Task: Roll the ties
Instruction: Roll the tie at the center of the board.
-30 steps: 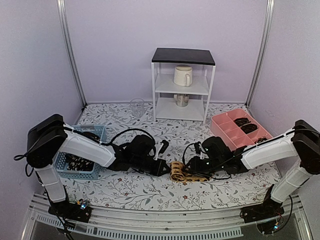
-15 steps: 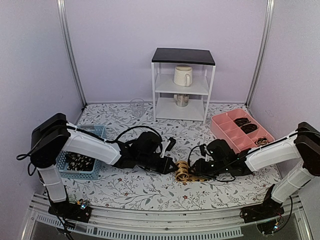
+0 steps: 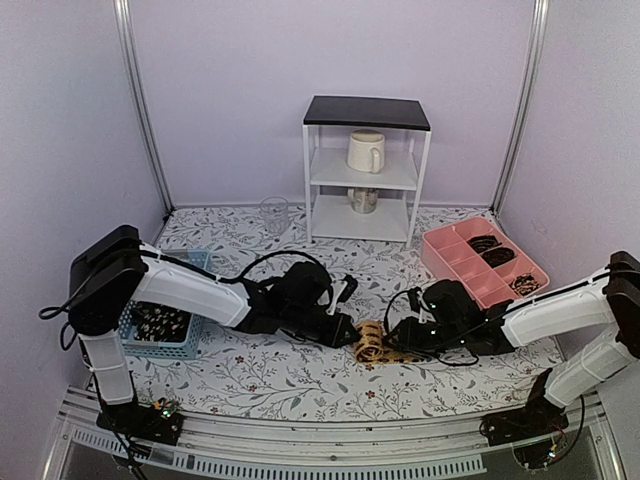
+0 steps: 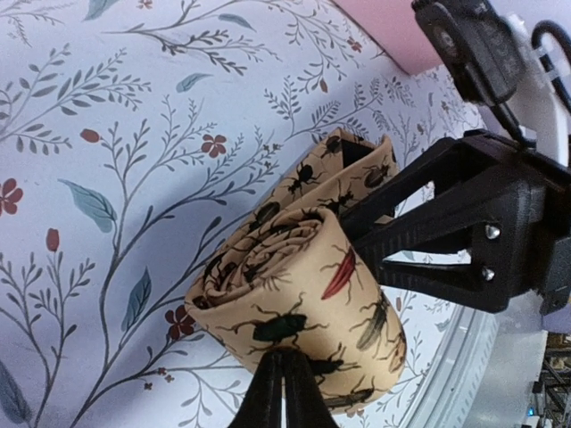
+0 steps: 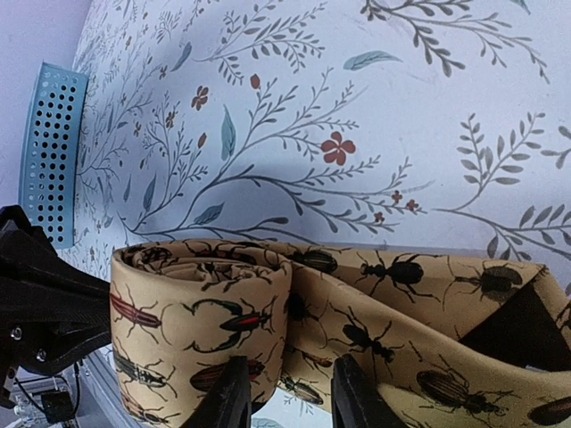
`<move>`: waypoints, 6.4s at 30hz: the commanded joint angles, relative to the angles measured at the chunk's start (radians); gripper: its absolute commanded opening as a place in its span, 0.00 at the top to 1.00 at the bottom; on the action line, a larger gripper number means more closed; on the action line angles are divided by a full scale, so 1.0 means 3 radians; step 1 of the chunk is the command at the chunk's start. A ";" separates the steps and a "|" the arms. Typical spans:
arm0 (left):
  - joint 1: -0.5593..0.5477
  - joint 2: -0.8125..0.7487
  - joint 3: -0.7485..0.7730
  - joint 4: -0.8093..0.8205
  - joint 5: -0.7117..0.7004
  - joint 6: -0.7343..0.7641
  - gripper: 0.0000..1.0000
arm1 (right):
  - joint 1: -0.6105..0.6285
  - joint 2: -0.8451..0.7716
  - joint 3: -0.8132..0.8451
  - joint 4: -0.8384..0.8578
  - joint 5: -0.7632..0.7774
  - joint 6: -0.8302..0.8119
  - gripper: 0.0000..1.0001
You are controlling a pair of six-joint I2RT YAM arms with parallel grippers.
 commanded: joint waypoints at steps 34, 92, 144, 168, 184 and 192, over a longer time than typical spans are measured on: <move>-0.0068 -0.0031 0.0126 -0.0046 -0.0051 0.0087 0.90 | 0.0043 -0.0070 0.0153 -0.0199 0.0114 -0.0114 0.57; 0.0008 0.0815 0.0705 -0.0003 0.1278 0.3394 0.53 | -0.0536 -0.0207 -0.0584 0.0738 -0.0651 0.0046 0.63; -0.0058 0.0305 -0.0222 0.0708 0.0422 0.1017 1.00 | -0.0240 -0.0227 -0.0200 0.0559 -0.0812 0.0177 0.61; -0.0033 -0.0165 -0.0461 0.0567 0.0022 0.0793 0.94 | -0.0011 0.0306 0.0011 0.0192 -0.0564 -0.0034 0.74; -0.0024 -0.0069 -0.0784 0.0674 0.0037 0.0507 1.00 | -0.0010 0.0319 -0.0021 0.0239 -0.0520 -0.0008 0.74; -0.0022 -0.0047 -0.0546 0.0780 0.0254 0.0512 1.00 | -0.0018 0.0213 -0.0044 0.0223 -0.0475 0.0004 0.73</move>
